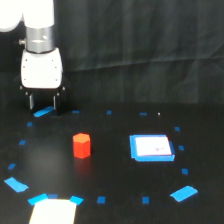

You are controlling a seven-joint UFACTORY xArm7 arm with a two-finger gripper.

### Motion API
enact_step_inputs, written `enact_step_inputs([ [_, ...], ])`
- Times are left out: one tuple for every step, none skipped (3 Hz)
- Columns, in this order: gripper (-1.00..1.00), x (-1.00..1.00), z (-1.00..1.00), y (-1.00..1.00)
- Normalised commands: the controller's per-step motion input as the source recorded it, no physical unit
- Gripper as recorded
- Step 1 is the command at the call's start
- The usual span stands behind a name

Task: Pick up the red object from the table

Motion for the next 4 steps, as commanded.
enact_step_inputs([
  [1.0, 1.0, -0.31, -1.0],
  [1.0, 1.0, -0.39, -1.0],
  [1.0, 1.0, -0.13, -1.0],
  [1.0, 1.0, 0.26, -0.84],
])
